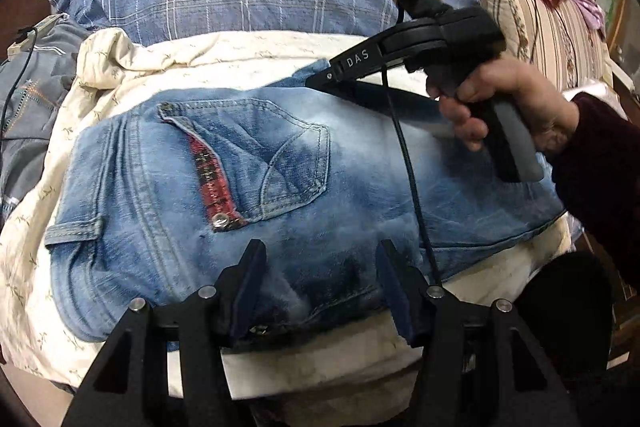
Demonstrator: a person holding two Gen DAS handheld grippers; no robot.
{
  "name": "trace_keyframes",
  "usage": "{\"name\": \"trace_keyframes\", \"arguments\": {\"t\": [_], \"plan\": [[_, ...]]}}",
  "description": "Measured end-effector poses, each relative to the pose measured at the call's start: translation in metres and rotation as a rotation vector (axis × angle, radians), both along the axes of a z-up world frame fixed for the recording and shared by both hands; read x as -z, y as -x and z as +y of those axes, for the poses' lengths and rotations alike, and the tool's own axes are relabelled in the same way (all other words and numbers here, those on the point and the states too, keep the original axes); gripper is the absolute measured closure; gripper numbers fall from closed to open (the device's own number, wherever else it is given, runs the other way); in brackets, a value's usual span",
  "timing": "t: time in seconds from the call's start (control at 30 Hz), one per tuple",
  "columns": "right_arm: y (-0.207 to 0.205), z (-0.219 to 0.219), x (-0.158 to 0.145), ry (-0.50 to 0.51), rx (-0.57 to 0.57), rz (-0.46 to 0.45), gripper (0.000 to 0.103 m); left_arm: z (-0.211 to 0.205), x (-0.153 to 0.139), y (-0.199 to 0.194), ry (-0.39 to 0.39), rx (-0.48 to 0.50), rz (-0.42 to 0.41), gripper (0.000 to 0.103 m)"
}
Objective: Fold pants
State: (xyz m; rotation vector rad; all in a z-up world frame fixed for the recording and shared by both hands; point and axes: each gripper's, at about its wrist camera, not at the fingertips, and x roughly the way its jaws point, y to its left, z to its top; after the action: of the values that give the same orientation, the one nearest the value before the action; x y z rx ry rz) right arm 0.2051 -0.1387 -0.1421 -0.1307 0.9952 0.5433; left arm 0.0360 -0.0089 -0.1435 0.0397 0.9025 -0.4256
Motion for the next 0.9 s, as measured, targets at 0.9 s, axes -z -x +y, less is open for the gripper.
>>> {"name": "trace_keyframes", "arguments": {"t": [0.9], "plan": [[0.033, -0.075, -0.029, -0.299, 0.107, 0.181, 0.079, 0.016, -0.019, 0.013, -0.119, -0.011, 0.024, 0.045]]}}
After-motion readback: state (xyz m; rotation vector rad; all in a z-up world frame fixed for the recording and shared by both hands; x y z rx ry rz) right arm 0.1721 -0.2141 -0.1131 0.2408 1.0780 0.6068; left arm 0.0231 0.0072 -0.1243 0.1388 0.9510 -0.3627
